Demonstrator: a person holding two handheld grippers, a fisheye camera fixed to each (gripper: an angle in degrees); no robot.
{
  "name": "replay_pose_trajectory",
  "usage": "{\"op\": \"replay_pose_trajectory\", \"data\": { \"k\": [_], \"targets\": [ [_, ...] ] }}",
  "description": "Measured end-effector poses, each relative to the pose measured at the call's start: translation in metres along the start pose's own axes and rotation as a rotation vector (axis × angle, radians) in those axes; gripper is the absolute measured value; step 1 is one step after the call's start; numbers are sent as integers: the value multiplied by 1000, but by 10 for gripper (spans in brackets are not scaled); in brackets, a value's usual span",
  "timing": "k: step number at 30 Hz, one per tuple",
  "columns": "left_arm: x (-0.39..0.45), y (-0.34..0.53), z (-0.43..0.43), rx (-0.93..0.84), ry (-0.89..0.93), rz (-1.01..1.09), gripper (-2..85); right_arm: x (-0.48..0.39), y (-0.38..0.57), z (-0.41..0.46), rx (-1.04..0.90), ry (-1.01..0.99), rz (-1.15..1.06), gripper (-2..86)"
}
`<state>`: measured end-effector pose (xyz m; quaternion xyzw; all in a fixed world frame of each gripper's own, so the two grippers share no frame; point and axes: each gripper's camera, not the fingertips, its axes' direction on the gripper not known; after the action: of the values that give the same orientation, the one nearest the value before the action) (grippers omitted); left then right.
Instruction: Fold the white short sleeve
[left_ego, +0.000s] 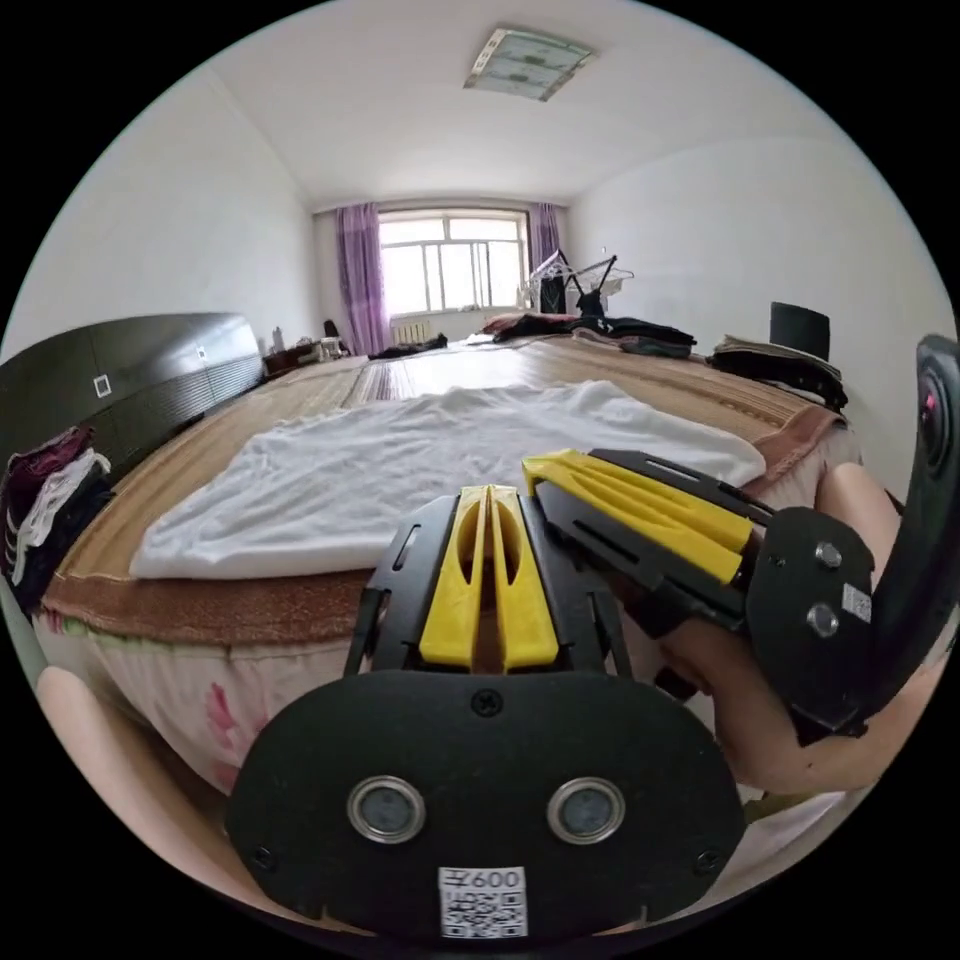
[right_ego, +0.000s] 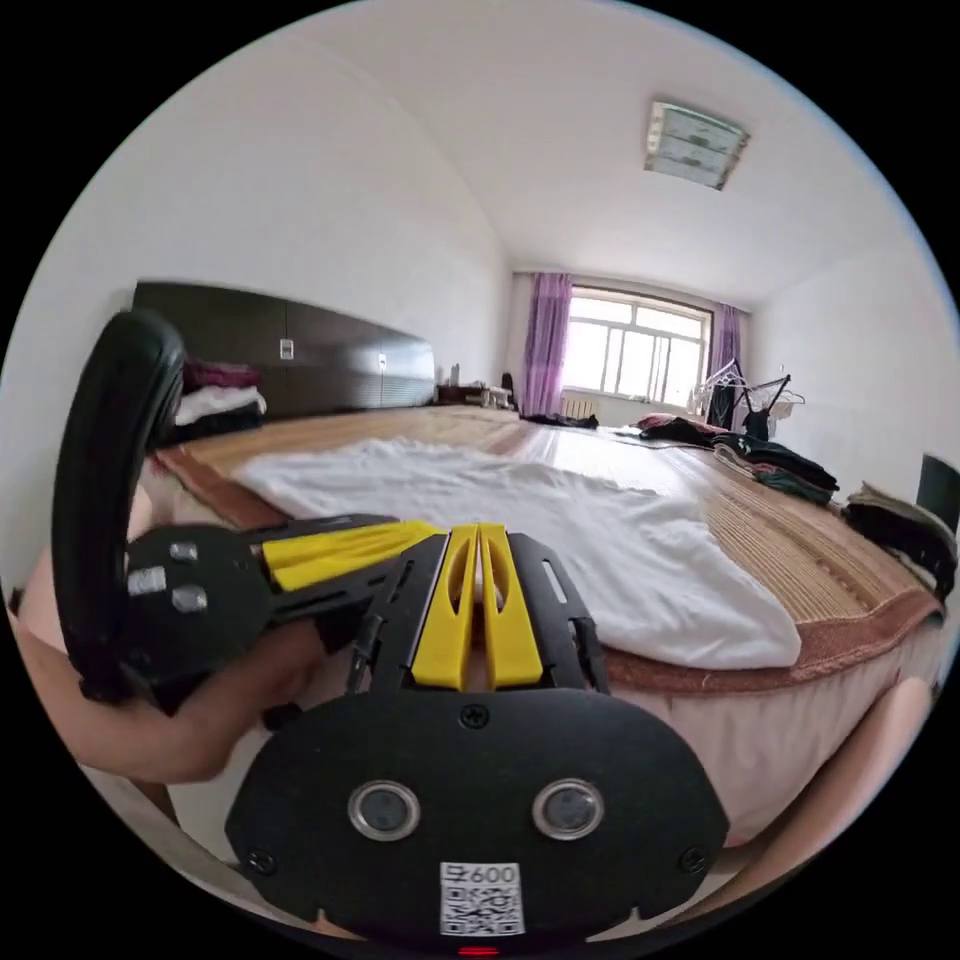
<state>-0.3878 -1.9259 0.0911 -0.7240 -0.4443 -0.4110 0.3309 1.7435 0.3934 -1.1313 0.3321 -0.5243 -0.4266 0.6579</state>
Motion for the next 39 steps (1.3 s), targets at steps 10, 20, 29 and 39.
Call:
{"op": "replay_pose_trajectory", "data": {
  "k": [10, 20, 29, 39],
  "targets": [
    [-86, 15, -69, 60, -10, -105, 7, 86, 73, 8, -5, 61, 49, -8],
    [-208, 4, -160, -42, -425, -475, 4, 193, 107, 21, -72, 435, 183, -8],
    [-181, -67, -173, -68, -214, -232, 5, 176, 104, 87, -116, 176, 156, -8],
    [-203, -67, -220, -162, -104, -279, 6, 224, 100, 152, -304, 243, 39, -8]
  ]
}}
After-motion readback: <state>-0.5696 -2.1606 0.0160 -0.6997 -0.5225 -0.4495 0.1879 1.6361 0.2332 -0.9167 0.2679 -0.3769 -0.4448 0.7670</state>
